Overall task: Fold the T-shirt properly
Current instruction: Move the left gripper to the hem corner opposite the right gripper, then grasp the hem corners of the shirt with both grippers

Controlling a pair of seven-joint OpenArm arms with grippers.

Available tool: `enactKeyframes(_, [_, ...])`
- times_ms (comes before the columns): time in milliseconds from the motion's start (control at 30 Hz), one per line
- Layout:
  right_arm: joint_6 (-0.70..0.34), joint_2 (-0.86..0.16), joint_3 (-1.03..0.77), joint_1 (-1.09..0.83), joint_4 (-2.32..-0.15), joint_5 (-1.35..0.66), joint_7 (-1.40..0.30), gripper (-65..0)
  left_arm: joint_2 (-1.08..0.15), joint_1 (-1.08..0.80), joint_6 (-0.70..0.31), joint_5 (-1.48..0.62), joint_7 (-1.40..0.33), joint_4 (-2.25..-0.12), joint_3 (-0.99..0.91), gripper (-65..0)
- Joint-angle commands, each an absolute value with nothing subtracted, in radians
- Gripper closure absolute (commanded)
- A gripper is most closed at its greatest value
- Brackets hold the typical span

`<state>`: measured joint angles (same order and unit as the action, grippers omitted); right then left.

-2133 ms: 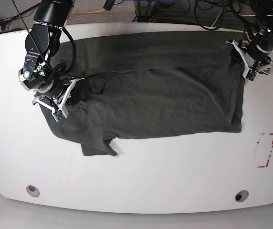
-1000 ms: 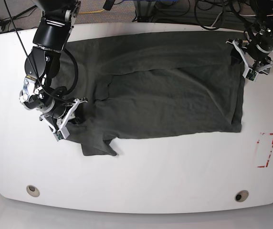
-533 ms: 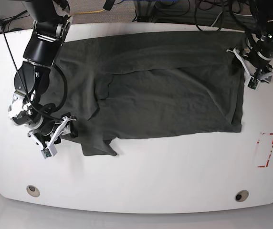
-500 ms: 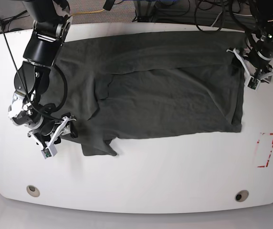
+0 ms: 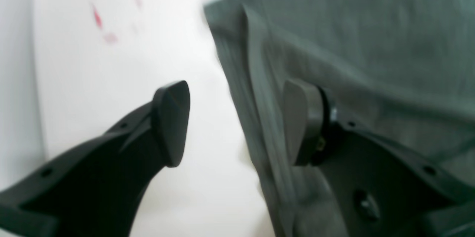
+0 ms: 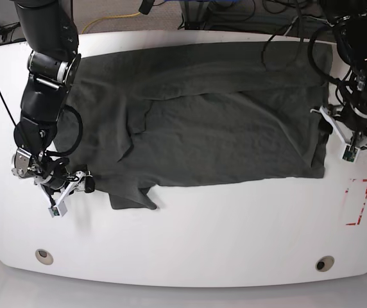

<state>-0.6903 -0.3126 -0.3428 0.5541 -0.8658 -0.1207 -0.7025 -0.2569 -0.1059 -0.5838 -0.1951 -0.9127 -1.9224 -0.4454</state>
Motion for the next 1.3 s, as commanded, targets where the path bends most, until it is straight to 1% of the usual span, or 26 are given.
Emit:
enactKeyframes(0, [-0.698,-0.325,-0.349,0.596,-0.811,-0.068,-0.621,-39.3,-0.254,-0.07,-0.579,-0.2,-0.901,-1.939,-0.45,-36.9])
enactKeyframes(100, [-0.698,-0.338,-0.351,0.596,-0.754,-0.012,-0.555,-39.3,-0.24,-0.031,-0.579,-0.2,-0.901,-1.936,-0.449,-36.9])
enactKeyframes(333, [-0.698,-0.363,-0.351,0.588,-0.628,-0.013,-0.456,-39.3,-0.231,0.048,-0.578,-0.2,-0.901,-1.824,-0.449,-36.9])
enactKeyframes(600, [-0.698,-0.357,-0.351,0.585,-0.607,-0.013,-0.446,-39.2,-0.234,0.125,-0.576,-0.2,-0.901,-1.687,-0.449,-37.1])
enactKeyframes(633, [-0.698,-0.344,-0.349,0.585,-0.607,-0.013,-0.446,-38.8,-0.234,0.142,-0.576,-0.2,-0.901,-1.661,-0.449,-37.1])
enactKeyframes(700, [-0.698,-0.326,-0.349,0.585,-0.61,-0.005,-0.447,-35.4,-0.236,0.17,-0.575,-0.199,-0.901,-1.616,-0.449,-37.1])
enactKeyframes(800, [-0.698,-0.32,-0.349,0.591,-0.61,-0.005,-0.447,-24.3,-0.248,0.203,-0.533,-0.182,-0.9,-1.55,-0.449,-37.1])
enactKeyframes(833, [-0.698,-0.318,-0.349,0.593,-0.61,-0.005,-0.447,-18.4,-0.248,0.22,-0.504,-0.171,-0.9,-1.523,-0.449,-37.1])
enactKeyframes(867, [-0.698,-0.318,-0.349,0.593,-0.61,-0.005,-0.447,-14.3,-0.248,0.237,-0.481,-0.163,-0.9,-1.501,-0.449,-37.1])
enactKeyframes(933, [-0.698,-0.317,-0.348,0.593,-0.61,-0.005,-0.447,-7.3,-0.248,0.265,-0.447,-0.153,-0.9,-1.457,-0.449,-37.1])
enactKeyframes(967, [-0.698,-0.317,-0.346,0.593,-0.61,-0.005,-0.447,-5.2,-0.248,0.278,-0.437,-0.151,-0.898,-1.434,-0.449,-37.1])
enactKeyframes(1167, [-0.698,-0.315,-0.349,0.591,-0.61,-0.012,-0.447,-4.4,-0.249,0.352,-0.387,-0.151,-0.898,-1.282,-0.449,-37.2])
enactKeyframes(1267, [-0.698,-0.308,-0.349,0.588,-0.61,-0.012,-0.447,-4.4,-0.249,0.375,-0.381,-0.151,-0.898,-1.218,-0.446,-37.2])
